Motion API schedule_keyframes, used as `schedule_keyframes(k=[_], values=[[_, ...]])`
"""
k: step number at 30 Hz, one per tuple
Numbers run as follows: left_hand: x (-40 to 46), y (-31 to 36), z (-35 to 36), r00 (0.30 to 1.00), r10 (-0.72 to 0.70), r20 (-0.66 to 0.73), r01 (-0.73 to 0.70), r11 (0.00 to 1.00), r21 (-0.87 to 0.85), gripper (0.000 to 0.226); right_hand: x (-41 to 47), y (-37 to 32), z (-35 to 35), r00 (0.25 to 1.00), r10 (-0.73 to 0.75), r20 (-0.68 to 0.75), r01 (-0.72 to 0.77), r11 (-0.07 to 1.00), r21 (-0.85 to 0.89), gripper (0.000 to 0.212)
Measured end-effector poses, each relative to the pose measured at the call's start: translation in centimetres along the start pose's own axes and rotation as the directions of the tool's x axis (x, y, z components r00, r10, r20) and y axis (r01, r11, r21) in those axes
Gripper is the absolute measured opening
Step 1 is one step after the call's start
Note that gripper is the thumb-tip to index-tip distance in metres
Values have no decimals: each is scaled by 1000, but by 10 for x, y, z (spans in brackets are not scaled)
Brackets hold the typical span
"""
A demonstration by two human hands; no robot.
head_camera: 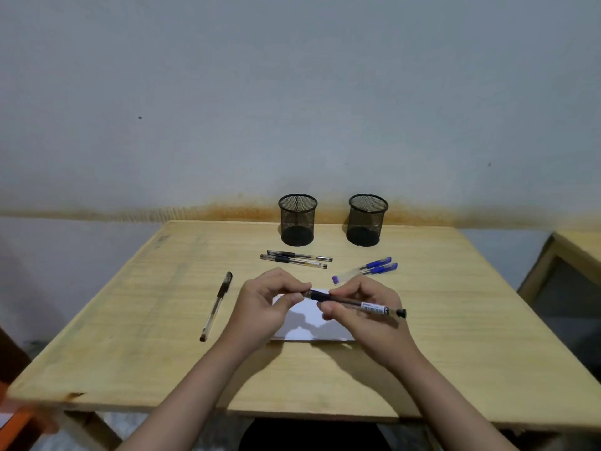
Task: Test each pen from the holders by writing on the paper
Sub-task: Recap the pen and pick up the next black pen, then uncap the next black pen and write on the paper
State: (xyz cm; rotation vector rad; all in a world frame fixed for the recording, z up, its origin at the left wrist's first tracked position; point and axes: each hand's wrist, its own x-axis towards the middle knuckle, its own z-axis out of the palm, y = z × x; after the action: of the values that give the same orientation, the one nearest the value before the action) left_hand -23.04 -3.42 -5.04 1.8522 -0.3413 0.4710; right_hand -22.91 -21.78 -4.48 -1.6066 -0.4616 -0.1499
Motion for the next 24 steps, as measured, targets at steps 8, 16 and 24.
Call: schedule_keyframes(k=[8,16,24], values=[[14,10,68,971,76,228,-81,997,13,29,-24,-10,-96,938,316,144,-307,948,-81,8],[4,28,200,823,79,563,-155,984,89,53,-106,-15,-179,837,358,-414,-526,735,-428,7],[-9,36,282,566,49,823,-498,816,294,50,-213,-12,-239,578,320,-751,-784,474,-401,11]])
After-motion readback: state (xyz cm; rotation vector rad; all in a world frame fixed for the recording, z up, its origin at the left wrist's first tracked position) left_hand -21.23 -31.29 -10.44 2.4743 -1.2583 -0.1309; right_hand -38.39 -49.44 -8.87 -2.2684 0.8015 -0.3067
